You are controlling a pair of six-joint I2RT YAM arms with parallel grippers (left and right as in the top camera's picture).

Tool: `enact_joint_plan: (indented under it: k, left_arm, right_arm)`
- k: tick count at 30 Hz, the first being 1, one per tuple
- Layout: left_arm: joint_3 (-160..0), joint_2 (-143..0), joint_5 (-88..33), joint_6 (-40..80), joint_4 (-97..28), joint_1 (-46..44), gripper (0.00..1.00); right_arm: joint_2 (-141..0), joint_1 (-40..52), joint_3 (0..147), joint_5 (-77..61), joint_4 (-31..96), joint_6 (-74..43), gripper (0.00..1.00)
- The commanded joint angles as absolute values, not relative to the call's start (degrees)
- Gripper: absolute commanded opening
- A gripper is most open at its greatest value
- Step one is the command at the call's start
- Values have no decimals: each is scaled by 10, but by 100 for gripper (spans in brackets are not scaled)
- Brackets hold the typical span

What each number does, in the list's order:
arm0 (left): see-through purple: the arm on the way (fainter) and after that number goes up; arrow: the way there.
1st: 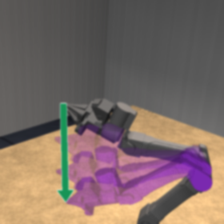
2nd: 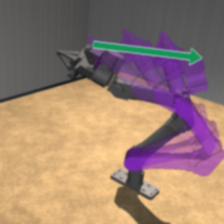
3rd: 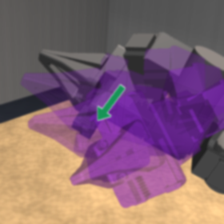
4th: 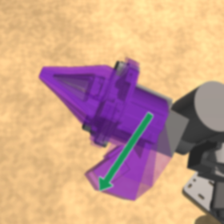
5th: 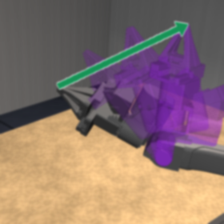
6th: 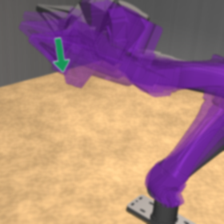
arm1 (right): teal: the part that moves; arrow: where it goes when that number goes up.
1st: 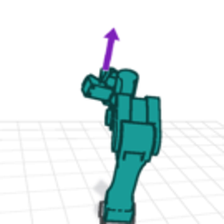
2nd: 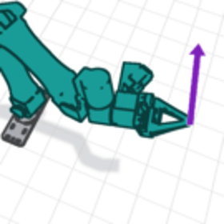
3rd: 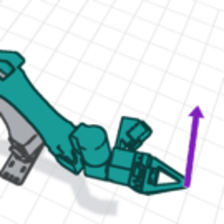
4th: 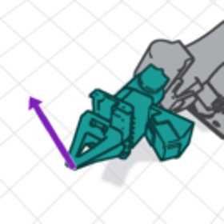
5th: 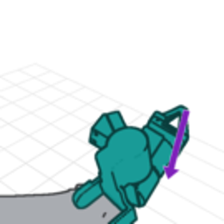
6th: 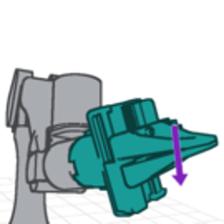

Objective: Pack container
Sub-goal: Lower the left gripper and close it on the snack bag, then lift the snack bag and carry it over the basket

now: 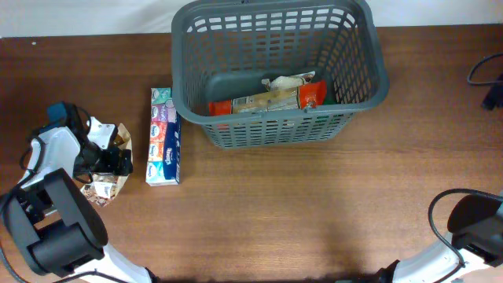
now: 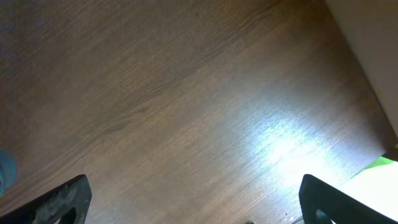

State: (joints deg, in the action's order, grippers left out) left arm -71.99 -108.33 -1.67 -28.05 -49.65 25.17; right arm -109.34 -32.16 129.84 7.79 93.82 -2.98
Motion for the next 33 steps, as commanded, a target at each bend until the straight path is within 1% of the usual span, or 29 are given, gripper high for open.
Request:
enact_joint_plan:
  k: [1, 28, 29, 30, 31, 32, 33]
  left_arm:
    - [-713, -1091, -18, -277, -495, 254, 99]
    - [-713, -1100, -18, -277, -497, 254, 100]
    - [-713, -1100, -18, -277, -497, 253, 97]
    - [-713, -1100, -18, -277, -497, 253, 92]
    - [-713, -1100, -18, -277, -497, 253, 78]
    - [-713, -1100, -18, -277, -498, 253, 72]
    - [-713, -1100, -18, -277, -498, 253, 58]
  right_arm:
    - [-1091, -323, 1295, 75, 936, -35, 99]
    - [-1091, -323, 1295, 75, 936, -35, 99]
    - [-1091, -323, 1295, 75, 936, -35, 99]
    - [-1091, -323, 1295, 75, 936, -35, 99]
    - [-1091, -323, 1295, 75, 936, -35, 99]
    - [-1091, -323, 1295, 75, 936, -35, 99]
    - [-1091, -323, 1295, 75, 936, -35, 99]
